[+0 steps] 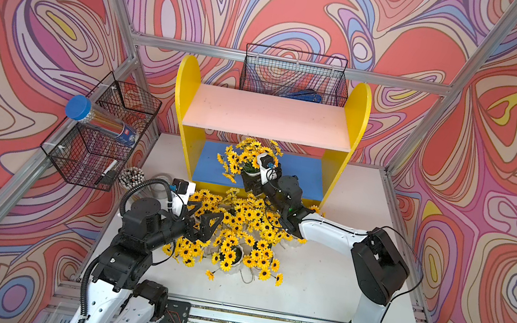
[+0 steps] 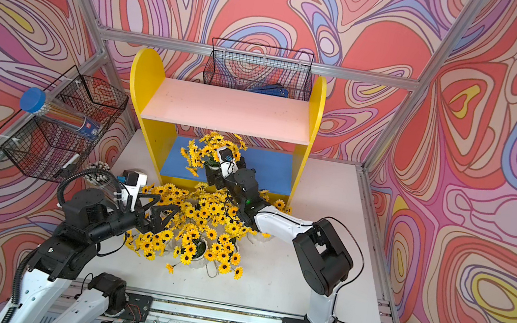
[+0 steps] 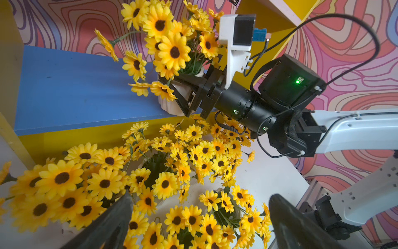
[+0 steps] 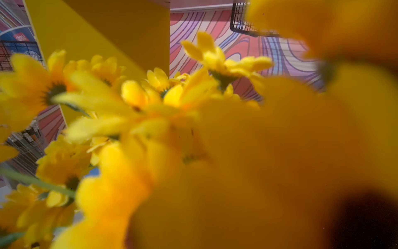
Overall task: Take the sunflower pots off the shelves
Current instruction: Place the sunflower pot at the center of the board.
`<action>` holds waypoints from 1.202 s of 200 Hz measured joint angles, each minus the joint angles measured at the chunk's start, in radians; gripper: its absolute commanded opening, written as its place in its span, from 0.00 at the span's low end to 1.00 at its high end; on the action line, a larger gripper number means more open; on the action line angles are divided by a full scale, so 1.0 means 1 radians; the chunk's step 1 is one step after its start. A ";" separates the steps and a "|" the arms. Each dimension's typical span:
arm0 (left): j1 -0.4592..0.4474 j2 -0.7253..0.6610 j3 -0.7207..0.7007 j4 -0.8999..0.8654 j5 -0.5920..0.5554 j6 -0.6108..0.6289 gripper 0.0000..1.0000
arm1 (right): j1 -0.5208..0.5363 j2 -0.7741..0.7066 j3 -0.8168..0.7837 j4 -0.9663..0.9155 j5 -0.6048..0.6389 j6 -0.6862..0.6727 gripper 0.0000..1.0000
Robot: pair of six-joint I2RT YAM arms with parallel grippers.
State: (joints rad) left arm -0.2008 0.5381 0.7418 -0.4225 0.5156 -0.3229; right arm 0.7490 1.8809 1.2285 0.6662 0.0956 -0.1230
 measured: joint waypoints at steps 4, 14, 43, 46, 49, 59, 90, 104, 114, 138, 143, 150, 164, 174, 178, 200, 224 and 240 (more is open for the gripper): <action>0.000 0.000 0.000 0.000 0.000 0.000 1.00 | 0.000 0.006 0.003 0.000 0.004 -0.003 0.00; 0.000 -0.002 0.000 0.000 0.000 0.000 1.00 | 0.000 0.017 0.005 0.003 0.013 -0.008 0.00; 0.000 -0.010 -0.005 0.000 0.001 -0.001 1.00 | 0.000 0.025 -0.011 0.014 0.024 -0.006 0.00; 0.000 -0.010 -0.005 0.001 0.002 -0.003 1.00 | 0.000 0.025 -0.014 0.017 0.024 -0.005 0.00; 0.000 -0.010 -0.006 0.001 0.002 -0.003 1.00 | 0.000 0.025 -0.017 0.020 0.024 -0.005 0.00; 0.000 -0.010 -0.010 0.003 0.006 -0.007 1.00 | 0.000 0.019 -0.033 0.030 0.026 -0.002 0.00; -0.005 -0.008 -0.016 0.007 0.015 -0.019 1.00 | 0.000 -0.045 -0.111 0.033 0.029 0.002 0.00; -0.013 -0.008 -0.016 0.014 0.018 -0.024 1.00 | 0.000 -0.092 -0.139 0.024 0.031 0.004 0.00; -0.019 -0.007 -0.016 0.021 0.019 -0.027 1.00 | 0.000 -0.130 -0.161 0.026 0.032 0.005 0.00; -0.034 -0.006 -0.017 0.032 0.019 -0.033 1.00 | 0.002 -0.213 -0.200 0.035 0.034 0.005 0.00; -0.036 -0.005 -0.017 0.032 0.019 -0.034 1.00 | 0.003 -0.225 -0.205 0.038 0.035 0.005 0.00; -0.039 -0.004 -0.017 0.033 0.019 -0.037 1.00 | 0.003 -0.243 -0.213 0.040 0.035 0.006 0.00; -0.049 0.000 -0.017 0.040 0.019 -0.043 1.00 | 0.005 -0.275 -0.236 0.045 0.037 0.008 0.00; -0.059 0.005 -0.018 0.047 0.018 -0.047 1.00 | 0.006 -0.296 -0.256 0.044 0.038 0.010 0.00; -0.064 0.006 -0.017 0.049 0.018 -0.048 1.00 | 0.007 -0.305 -0.265 0.043 0.039 0.011 0.00; -0.098 0.013 -0.018 0.055 0.008 -0.052 1.00 | 0.018 -0.354 -0.316 0.027 0.050 0.011 0.00; -0.137 0.021 -0.018 0.063 -0.003 -0.059 1.00 | 0.053 -0.431 -0.385 -0.004 0.084 0.003 0.00; -0.165 0.021 -0.018 0.074 -0.011 -0.067 1.00 | 0.103 -0.518 -0.441 -0.040 0.124 -0.013 0.00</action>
State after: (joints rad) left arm -0.3656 0.5591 0.7235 -0.3489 0.5041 -0.3901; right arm 0.8516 1.3628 0.7876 0.6258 0.2195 -0.1360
